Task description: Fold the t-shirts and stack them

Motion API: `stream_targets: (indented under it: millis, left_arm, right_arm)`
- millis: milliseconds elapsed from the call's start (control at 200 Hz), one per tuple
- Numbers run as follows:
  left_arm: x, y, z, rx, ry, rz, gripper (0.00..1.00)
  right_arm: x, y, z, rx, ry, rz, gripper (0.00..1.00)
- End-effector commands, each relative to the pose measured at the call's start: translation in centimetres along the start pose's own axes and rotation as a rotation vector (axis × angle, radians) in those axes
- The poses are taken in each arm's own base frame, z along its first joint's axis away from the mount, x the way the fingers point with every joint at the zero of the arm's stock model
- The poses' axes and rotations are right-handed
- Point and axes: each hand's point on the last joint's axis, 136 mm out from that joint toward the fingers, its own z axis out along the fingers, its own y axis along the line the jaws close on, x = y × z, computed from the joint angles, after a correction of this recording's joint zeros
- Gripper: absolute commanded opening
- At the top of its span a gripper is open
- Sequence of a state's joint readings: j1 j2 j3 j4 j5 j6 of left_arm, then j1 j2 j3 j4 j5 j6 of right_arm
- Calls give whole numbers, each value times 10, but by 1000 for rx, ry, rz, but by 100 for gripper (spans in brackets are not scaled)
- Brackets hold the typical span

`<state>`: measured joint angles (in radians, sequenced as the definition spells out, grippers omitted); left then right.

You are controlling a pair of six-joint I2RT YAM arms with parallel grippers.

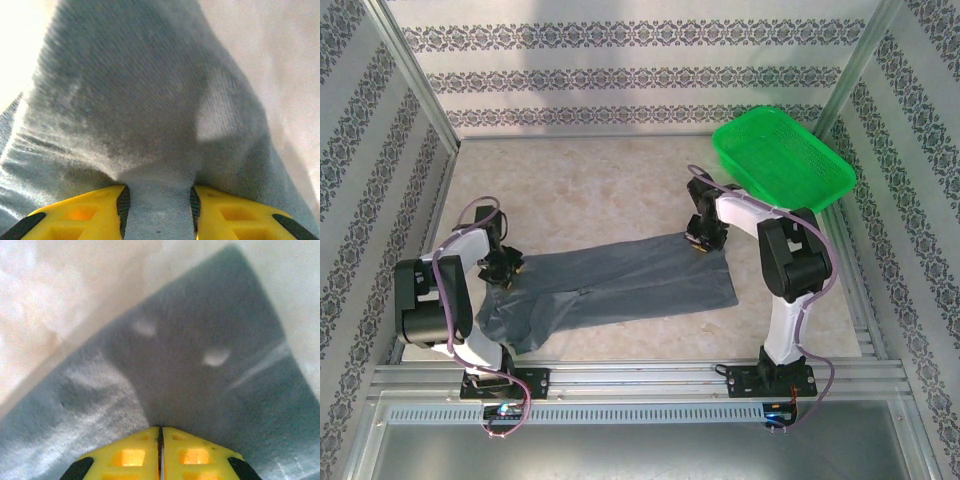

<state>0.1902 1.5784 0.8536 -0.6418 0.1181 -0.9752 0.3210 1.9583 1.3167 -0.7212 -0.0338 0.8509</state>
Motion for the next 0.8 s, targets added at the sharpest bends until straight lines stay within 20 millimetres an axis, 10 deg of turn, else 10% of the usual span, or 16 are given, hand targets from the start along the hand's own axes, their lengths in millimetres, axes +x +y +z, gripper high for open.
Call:
stream_targets:
  millis: [0, 230, 490, 794]
  left_arm:
    - [-17, 4, 13, 21, 2, -40, 39]
    - [-38, -24, 24, 77, 47, -44, 39]
    - [-82, -112, 23, 308, 32, 46, 46]
    - [-104, -124, -51, 448, -239, 179, 64]
  right_arm:
    - [1, -18, 12, 83, 75, 97, 11]
    - [-17, -6, 23, 69, 123, 148, 11]
    - [-82, 47, 29, -78, 132, 141, 8]
    - [-122, 112, -50, -346, -100, -136, 14]
